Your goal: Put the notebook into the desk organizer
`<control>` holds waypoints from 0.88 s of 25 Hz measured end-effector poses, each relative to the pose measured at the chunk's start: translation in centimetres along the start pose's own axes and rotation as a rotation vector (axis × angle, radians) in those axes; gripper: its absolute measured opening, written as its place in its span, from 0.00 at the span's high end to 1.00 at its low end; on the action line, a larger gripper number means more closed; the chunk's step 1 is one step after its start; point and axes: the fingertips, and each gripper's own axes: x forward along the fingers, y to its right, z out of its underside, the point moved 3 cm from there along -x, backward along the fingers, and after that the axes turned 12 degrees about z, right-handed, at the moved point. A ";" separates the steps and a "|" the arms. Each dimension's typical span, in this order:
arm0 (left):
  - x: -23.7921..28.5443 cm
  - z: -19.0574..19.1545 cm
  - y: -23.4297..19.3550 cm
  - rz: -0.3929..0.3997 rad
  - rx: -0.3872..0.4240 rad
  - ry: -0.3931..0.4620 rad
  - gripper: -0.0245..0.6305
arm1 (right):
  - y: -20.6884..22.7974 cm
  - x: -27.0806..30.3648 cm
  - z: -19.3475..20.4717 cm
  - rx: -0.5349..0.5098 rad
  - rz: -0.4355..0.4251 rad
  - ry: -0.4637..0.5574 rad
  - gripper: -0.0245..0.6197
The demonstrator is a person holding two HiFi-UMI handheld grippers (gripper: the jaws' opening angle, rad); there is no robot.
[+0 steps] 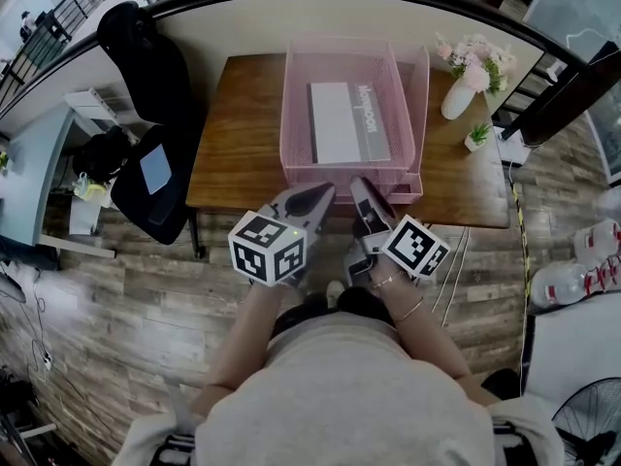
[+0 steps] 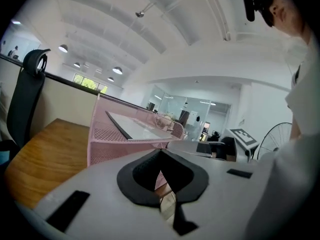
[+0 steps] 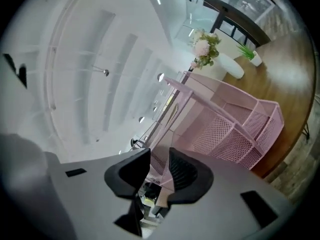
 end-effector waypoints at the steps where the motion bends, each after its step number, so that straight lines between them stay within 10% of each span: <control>1: 0.0 0.0 0.1 0.004 0.006 -0.005 0.95 | -0.1 -0.1 0.0 -0.027 -0.001 -0.002 0.79; 22: -0.7 -0.7 0.7 -0.012 0.163 -0.109 0.95 | -4.6 -1.7 0.2 -0.724 -0.056 -0.021 0.85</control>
